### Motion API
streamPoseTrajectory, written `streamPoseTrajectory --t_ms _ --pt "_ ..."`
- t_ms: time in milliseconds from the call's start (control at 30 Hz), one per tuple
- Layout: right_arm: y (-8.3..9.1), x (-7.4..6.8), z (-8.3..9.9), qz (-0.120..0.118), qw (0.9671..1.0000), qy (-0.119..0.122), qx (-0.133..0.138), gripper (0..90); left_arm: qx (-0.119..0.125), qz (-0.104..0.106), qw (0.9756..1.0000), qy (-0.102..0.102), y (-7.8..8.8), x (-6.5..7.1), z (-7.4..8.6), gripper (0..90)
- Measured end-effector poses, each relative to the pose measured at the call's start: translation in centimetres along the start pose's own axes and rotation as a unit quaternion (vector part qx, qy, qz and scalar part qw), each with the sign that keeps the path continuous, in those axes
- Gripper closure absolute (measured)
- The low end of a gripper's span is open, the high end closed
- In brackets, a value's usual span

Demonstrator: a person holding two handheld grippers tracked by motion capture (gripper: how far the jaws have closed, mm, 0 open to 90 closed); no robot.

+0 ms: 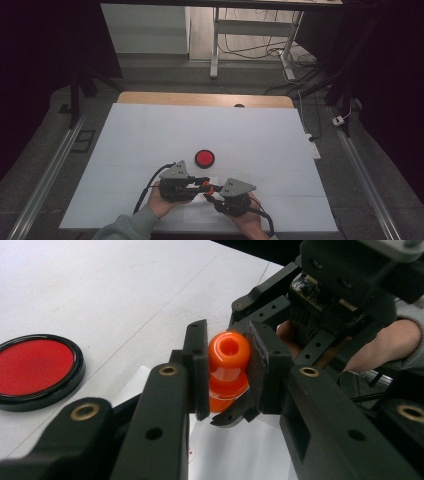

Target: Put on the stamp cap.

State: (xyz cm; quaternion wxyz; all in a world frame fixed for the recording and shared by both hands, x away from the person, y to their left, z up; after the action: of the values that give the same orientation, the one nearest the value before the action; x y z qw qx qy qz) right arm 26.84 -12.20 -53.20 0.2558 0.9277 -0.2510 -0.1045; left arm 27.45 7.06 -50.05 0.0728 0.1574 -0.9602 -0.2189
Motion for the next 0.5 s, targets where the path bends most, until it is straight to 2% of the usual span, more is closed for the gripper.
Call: streamPoseTrajectory --t_ms 500 --pt "0.24 0.06 -0.12 -0.001 0.9999 -0.006 0.014 64.1 -0.008 -0.002 1.0 -0.001 -0.65 -0.08 0.38 72.4"
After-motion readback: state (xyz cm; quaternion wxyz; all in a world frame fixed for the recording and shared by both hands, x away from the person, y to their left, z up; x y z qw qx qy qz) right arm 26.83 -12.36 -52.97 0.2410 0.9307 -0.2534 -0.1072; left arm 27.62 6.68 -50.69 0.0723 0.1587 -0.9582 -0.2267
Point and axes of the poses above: each handheld gripper's, and its own axes: y roughly backward along the jaws, z roughly out of its underside, x roughly to its right, the point moved 2 cm from there along -y, roughly forward along the jaws, and after that the axes turned 9 degrees about -y, right-handed, at the moved point
